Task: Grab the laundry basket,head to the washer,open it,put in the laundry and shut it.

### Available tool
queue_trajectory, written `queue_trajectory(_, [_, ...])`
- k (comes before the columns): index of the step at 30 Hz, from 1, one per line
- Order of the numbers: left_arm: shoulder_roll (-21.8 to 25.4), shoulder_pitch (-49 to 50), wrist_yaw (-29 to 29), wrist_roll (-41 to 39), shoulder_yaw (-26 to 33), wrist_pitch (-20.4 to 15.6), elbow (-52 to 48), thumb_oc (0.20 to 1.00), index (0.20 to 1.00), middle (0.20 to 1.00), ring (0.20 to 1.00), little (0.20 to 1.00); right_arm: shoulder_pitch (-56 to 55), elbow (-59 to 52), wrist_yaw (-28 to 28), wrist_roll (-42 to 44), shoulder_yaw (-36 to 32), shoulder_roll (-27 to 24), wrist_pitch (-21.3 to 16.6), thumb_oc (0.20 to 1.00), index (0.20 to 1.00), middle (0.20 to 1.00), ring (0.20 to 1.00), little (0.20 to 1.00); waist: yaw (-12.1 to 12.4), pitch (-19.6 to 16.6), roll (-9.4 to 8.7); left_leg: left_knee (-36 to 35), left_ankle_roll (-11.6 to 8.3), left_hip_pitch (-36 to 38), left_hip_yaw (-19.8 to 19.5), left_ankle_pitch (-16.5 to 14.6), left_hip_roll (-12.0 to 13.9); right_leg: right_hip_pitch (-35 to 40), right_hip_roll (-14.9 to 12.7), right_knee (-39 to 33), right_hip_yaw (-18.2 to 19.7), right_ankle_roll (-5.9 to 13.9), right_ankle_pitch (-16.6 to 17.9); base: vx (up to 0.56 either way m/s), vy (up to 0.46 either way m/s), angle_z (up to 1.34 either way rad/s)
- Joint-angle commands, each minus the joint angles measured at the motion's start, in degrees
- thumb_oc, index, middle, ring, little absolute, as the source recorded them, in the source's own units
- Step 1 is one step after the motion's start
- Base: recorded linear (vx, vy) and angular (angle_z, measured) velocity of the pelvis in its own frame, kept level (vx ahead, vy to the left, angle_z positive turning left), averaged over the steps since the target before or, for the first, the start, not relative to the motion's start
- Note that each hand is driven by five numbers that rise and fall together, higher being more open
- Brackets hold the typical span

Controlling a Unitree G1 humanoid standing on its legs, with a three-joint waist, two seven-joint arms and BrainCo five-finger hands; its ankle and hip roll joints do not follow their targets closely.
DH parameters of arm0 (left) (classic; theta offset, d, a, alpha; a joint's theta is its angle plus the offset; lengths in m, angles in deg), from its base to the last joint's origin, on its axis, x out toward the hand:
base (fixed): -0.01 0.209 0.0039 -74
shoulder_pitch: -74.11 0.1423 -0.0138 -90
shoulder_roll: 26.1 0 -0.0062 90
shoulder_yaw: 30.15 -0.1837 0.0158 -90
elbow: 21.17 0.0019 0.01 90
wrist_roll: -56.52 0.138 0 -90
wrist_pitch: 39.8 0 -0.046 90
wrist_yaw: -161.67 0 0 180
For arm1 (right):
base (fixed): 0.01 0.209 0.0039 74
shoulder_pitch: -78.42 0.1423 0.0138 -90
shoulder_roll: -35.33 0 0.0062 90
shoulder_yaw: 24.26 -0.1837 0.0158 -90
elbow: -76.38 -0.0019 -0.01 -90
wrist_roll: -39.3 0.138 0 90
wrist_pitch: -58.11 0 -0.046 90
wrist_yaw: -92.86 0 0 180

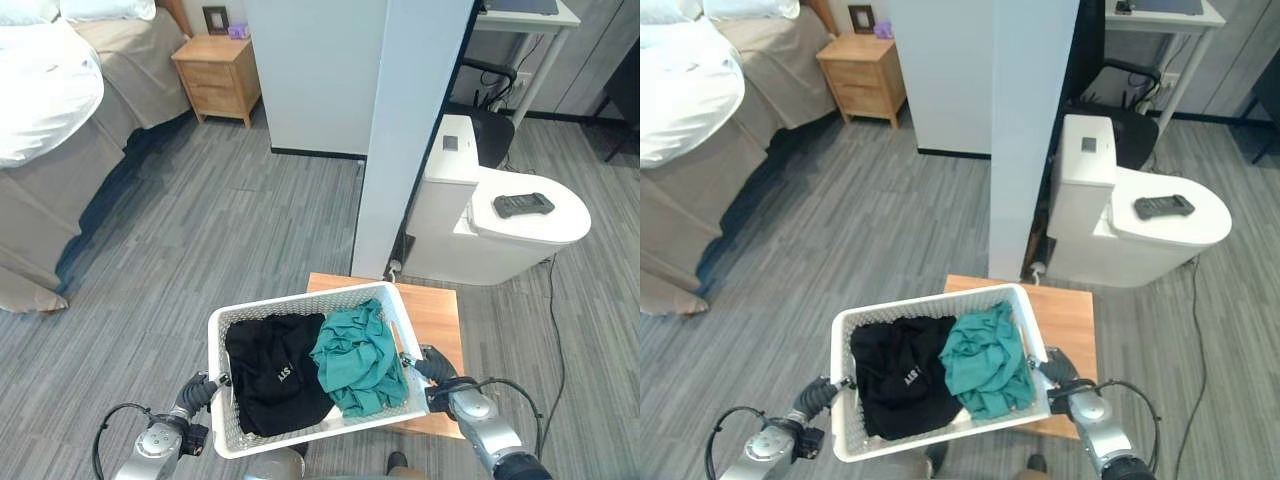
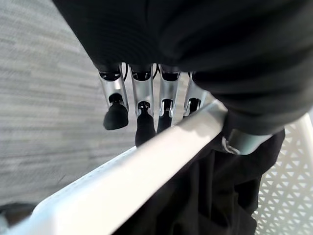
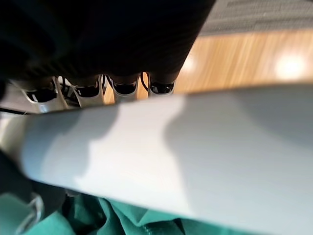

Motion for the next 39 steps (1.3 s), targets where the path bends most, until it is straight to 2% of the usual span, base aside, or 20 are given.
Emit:
queue_trajectory(1, [1.47, 0.13, 5.52, -3.02, 4.62, -4.96, -10.10, 0.200, 0.200, 0.200, 0.200, 0.200, -0.54, -4.00, -5.63, 3.88, -0.55, 1.21, -2.30, 0.200, 0.200, 0.200, 0.200, 0.200, 0.95, -4.75, -2.20, 5.66, 2.23, -4.69, -3.94, -2.21, -2.15, -1.68, 0.72, -0.65, -2.84, -0.12, 3.61, -0.04, 0.110, 0.03])
queue_trajectory(7, [1.03, 2.84, 6.89, -2.18, 6.16, -4.55, -10.42, 0.200, 0.200, 0.200, 0.200, 0.200, -0.45, -0.21, -6.47, 4.52, -0.19, 2.49, -1.96, 0.200, 0.200, 0.200, 0.200, 0.200, 1.32, -5.61, -2.85, 7.98, 4.41, -3.70, -2.70, -4.20, -5.09, -2.47, -1.68, 1.61, -0.79, 1.29, 4.90, -0.08, 0.180, -0.03])
queue_trajectory(12, [0.44, 3.67, 7.07, -1.08, 6.30, -4.26, -8.63, 0.200, 0.200, 0.200, 0.200, 0.200, 0.20, 2.02, -6.78, 3.24, 1.55, 3.27, -1.24, 0.200, 0.200, 0.200, 0.200, 0.200, 1.07, -6.15, -2.88, 8.50, 5.76, -3.54, -0.89, -4.65, -7.54, -4.12, -4.33, 0.79, 2.19, 2.48, 9.06, -0.11, 0.145, -0.15])
queue_trajectory(13, [-0.15, 5.36, 7.60, -0.65, 7.25, -4.28, -9.15, 0.200, 0.200, 0.200, 0.200, 0.200, -0.23, 2.23, -7.45, 3.14, 1.90, 3.51, -1.07, 0.200, 0.200, 0.200, 0.200, 0.200, 1.22, -6.50, -2.80, 7.84, 6.35, -3.31, 0.15, -4.52, -8.66, -5.45, -5.83, -0.57, 3.27, 2.93, 12.24, -0.17, 0.123, -0.25])
queue_trajectory(14, [-0.83, 6.04, 6.86, 0.20, 8.24, -4.56, -9.57, 0.200, 0.200, 0.200, 0.200, 0.200, -0.03, 2.11, -7.29, 2.84, 2.34, 3.76, -1.13, 0.200, 0.200, 0.200, 0.200, 0.200, 1.82, -6.18, -2.76, 8.07, 6.24, -3.49, 1.16, -4.39, -8.93, -6.97, -7.41, -1.29, 1.77, 3.16, 14.97, -0.22, 0.171, -0.67])
queue_trajectory(15, [-2.15, 6.05, 6.48, 1.19, 8.37, -4.58, -9.44, 0.200, 0.200, 0.200, 0.200, 0.200, 0.32, 2.25, -7.55, 2.60, 2.97, 3.69, -0.87, 0.200, 0.200, 0.200, 0.200, 0.200, 2.81, -5.81, -2.01, 8.79, 6.20, -3.95, 2.64, -4.39, -8.55, -9.02, -7.83, -1.96, -1.99, 2.90, 15.27, -0.21, 0.168, -0.80])
queue_trajectory(16, [-2.72, 5.69, 6.64, 1.48, 8.23, -4.32, -9.59, 0.200, 0.200, 0.200, 0.200, 0.200, 0.84, 2.94, -7.50, 2.87, 3.39, 4.04, -0.65, 0.200, 0.200, 0.200, 0.200, 0.200, 2.43, -5.65, -1.23, 7.66, 6.63, -3.85, 2.52, -2.93, -8.70, -10.46, -6.43, -1.25, -2.67, 2.58, 14.48, -0.19, 0.183, -1.50])
queue_trajectory(18, [-2.02, 5.48, 7.12, 1.43, 8.10, -4.23, -9.48, 0.200, 0.200, 0.200, 0.200, 0.200, 0.57, 3.58, -8.66, 2.60, 4.15, 3.55, -0.20, 0.200, 0.200, 0.200, 0.200, 0.200, 1.68, -5.14, -0.82, 4.48, 7.10, -3.04, 2.52, -0.94, -8.43, -10.74, -3.24, 1.36, -0.13, 2.28, 11.70, -0.20, 0.109, -1.30])
queue_trajectory(22, [-3.08, 4.75, 7.18, 1.56, 7.20, -3.59, -8.86, 0.200, 0.200, 0.200, 0.200, 0.200, 1.39, 5.37, -9.95, 1.64, 5.66, 3.34, -0.24, 0.200, 0.200, 0.200, 0.200, 0.200, 3.14, -5.72, 1.71, -1.66, 7.63, -3.66, 5.55, 4.08, -6.36, -8.40, -0.53, 13.52, -7.03, 0.65, 2.89, -0.18, 0.087, -0.42])
queue_trajectory(25, [-4.13, 4.29, 6.80, 0.67, 7.12, -3.41, -7.96, 0.200, 0.200, 0.200, 0.200, 0.200, 2.38, 5.22, -9.56, -0.29, 5.28, 1.16, -0.23, 0.200, 0.200, 0.200, 0.200, 0.200, 4.45, -6.85, 3.01, -5.63, 7.51, -3.93, 8.77, 6.35, -5.17, -5.57, -0.85, 17.37, -10.12, -0.06, -1.50, -0.14, 0.024, -0.67])
queue_trajectory(26, [-4.64, 4.32, 6.77, 0.21, 7.00, -3.44, -7.72, 0.200, 0.200, 0.200, 0.200, 0.200, 2.56, 5.06, -9.45, -0.47, 4.96, 0.49, -0.23, 0.200, 0.200, 0.200, 0.200, 0.200, 5.10, -7.44, 3.30, -6.46, 7.33, -4.44, 9.81, 6.84, -4.92, -4.71, -1.04, 16.19, -10.59, -0.18, -1.50, -0.11, -0.002, -0.79])
queue_trajectory(29, [-6.35, 3.84, 6.29, -1.24, 6.43, -3.36, -7.00, 0.200, 0.200, 0.200, 0.200, 0.200, 4.10, 3.98, -7.91, -1.16, 3.32, -1.48, -0.60, 0.200, 0.200, 0.200, 0.200, 0.200, 7.53, -8.90, 4.44, -7.70, 7.32, -5.72, 13.70, 7.93, -5.00, -1.85, -5.02, 19.56, -15.49, 0.21, -1.76, -0.10, -0.043, -0.89])
queue_trajectory(31, [-7.59, 2.94, 5.62, -2.31, 6.02, -3.44, -6.92, 0.200, 0.200, 0.200, 0.200, 0.200, 6.36, 2.59, -6.33, -3.04, 2.24, -4.32, -0.88, 0.200, 0.200, 0.200, 0.200, 0.200, 9.44, -9.76, 5.26, -8.40, 6.48, -6.72, 17.84, 8.08, -4.03, 0.12, -6.12, 15.23, -21.49, 0.46, -2.20, -0.05, -0.195, -1.13])
queue_trajectory(32, [-8.57, 2.57, 5.54, -3.47, 6.09, -3.49, -7.31, 0.200, 0.200, 0.200, 0.200, 0.200, 6.97, 2.13, -5.66, -3.76, 1.81, -5.26, -0.91, 0.200, 0.200, 0.200, 0.200, 0.200, 10.12, -10.03, 5.92, -10.07, 4.90, -5.61, 18.50, 7.79, -3.58, 0.67, -6.14, 12.47, -23.55, 1.03, -4.78, -0.04, -0.154, -1.86])
queue_trajectory(33, [-8.57, 2.52, 5.54, -3.50, 6.10, -3.50, -7.33, 0.200, 0.200, 0.200, 0.200, 0.200, 6.99, 2.09, -5.64, -3.79, 1.78, -5.27, -0.90, 0.200, 0.200, 0.200, 0.200, 0.200, 10.19, -9.90, 6.55, -9.70, 5.27, -6.25, 19.40, 8.76, -3.02, 0.36, -5.74, 12.22, -24.31, 0.47, -3.66, -0.05, -0.197, -2.04])
queue_trajectory(35, [-9.08, 1.64, 5.71, -5.46, 4.97, -3.72, -7.28, 0.200, 0.200, 0.200, 0.200, 0.200, 6.28, 1.69, -5.00, -4.50, 0.79, -6.54, -0.97, 0.200, 0.200, 0.200, 0.200, 0.200, 9.86, -9.61, 8.07, -10.21, 3.81, -6.77, 20.33, 10.37, -1.24, 0.37, -2.99, 8.07, -23.69, 0.05, -4.12, -0.14, -0.280, -0.98])
queue_trajectory(36, [-9.32, 0.76, 4.88, -6.28, 4.20, -4.30, -6.87, 0.200, 0.200, 0.200, 0.200, 0.200, 4.98, 0.15, -4.15, -5.35, 0.07, -7.68, -1.29, 0.200, 0.200, 0.200, 0.200, 0.200, 8.89, -8.56, 9.18, -10.77, 2.36, -7.95, 20.79, 12.24, 0.34, 0.92, -0.30, 4.40, -23.15, -1.17, -5.01, -0.10, -0.299, -0.27])
queue_trajectory(37, [-9.36, 0.71, 4.87, -6.27, 4.14, -4.33, -6.81, 0.200, 0.200, 0.200, 0.200, 0.200, 4.93, 0.07, -4.16, -5.36, 0.01, -7.74, -1.25, 0.200, 0.200, 0.200, 0.200, 0.200, 8.92, -8.53, 9.30, -10.83, 2.30, -7.88, 20.75, 12.29, 0.44, 1.08, -0.14, 4.14, -23.21, -1.23, -4.87, -0.18, -0.398, -0.12])
queue_trajectory(38, [-9.58, -0.79, 4.18, -6.37, 3.24, -4.85, -6.07, 0.200, 0.200, 0.200, 0.200, 0.200, 3.52, -1.65, -3.78, -5.75, -1.43, -9.77, -1.57, 0.200, 0.200, 0.200, 0.200, 0.200, 7.24, -6.75, 10.35, -11.45, 0.63, -9.53, 20.89, 14.68, 2.10, 0.56, 2.53, 1.05, -22.50, -2.55, -4.76, -0.17, -0.288, -0.14])
queue_trajectory(39, [-9.84, -1.50, 3.99, -6.67, 2.63, -5.05, -5.88, 0.200, 0.200, 0.200, 0.200, 0.200, 3.39, -2.03, -3.50, -5.79, -2.07, -10.67, -1.70, 0.200, 0.200, 0.200, 0.200, 0.200, 6.87, -6.20, 10.53, -11.74, 0.01, -10.29, 20.74, 15.37, 2.60, 0.71, 3.42, -0.44, -22.45, -2.88, -4.46, -0.21, -0.361, -0.14])
